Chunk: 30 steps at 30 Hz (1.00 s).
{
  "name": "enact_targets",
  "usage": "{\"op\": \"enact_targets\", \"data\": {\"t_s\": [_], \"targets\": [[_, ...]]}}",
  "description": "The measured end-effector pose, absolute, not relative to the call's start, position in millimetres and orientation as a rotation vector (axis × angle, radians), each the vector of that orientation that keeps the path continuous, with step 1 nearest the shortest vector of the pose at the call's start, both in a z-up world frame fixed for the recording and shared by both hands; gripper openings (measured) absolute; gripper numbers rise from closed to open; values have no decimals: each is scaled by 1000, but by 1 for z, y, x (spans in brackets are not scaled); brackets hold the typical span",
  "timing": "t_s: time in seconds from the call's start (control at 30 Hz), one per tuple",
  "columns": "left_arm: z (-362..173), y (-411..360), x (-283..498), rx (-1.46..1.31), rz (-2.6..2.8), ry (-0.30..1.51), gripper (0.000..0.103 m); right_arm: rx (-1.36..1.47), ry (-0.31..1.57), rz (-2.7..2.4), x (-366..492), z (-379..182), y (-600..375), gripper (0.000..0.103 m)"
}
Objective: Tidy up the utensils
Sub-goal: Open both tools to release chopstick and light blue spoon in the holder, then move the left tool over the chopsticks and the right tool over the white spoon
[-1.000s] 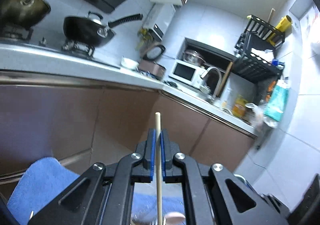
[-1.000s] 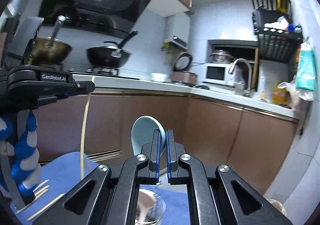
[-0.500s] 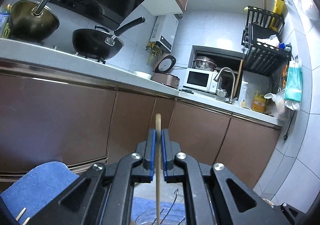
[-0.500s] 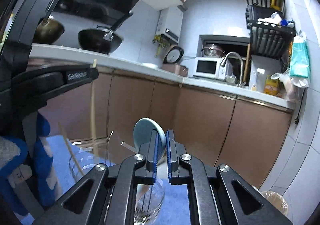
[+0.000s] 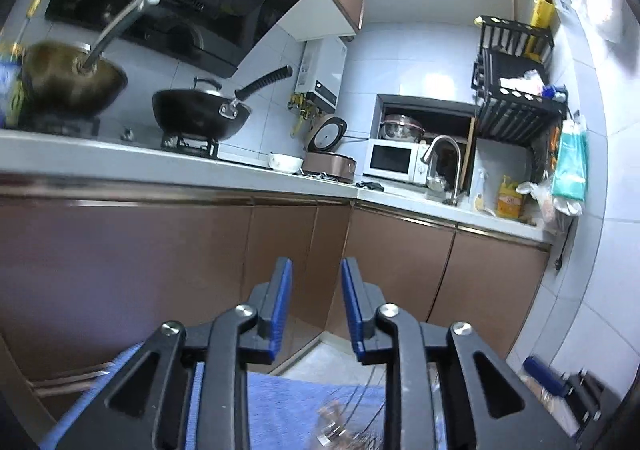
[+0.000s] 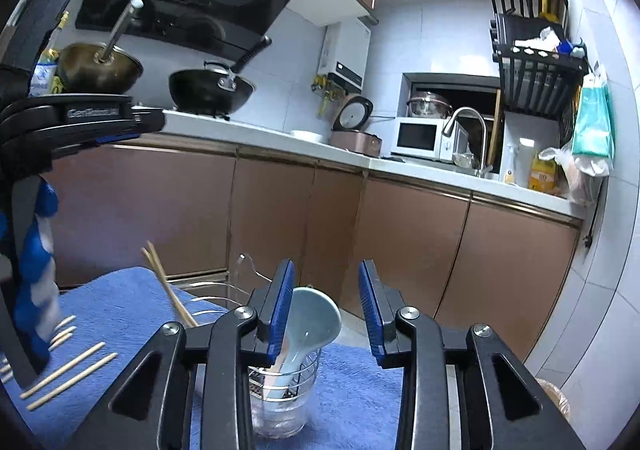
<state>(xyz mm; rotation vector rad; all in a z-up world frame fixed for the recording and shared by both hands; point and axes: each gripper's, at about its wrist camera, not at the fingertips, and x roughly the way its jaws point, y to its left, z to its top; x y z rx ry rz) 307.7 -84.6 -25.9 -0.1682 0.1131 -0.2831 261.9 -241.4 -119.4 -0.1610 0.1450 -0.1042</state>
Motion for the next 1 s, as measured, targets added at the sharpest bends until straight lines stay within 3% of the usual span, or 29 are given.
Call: {"op": "enact_targets", "data": {"t_s": [0.23,0.57,0.8,1.0], "targets": [[-6,-21,260,-86,-239,216,25,-78,273,77,220,-101,-234,37],[-26,71,209,-30,-180,460,25,-51,575,383,186,-138,-195,39],[-70,92,219,-56,-259,717,25,-15,705,486,185,-162,-181,39],[-140,78,263,-109,-400,1011,25,3,840,559,203,-193,-169,39]]}}
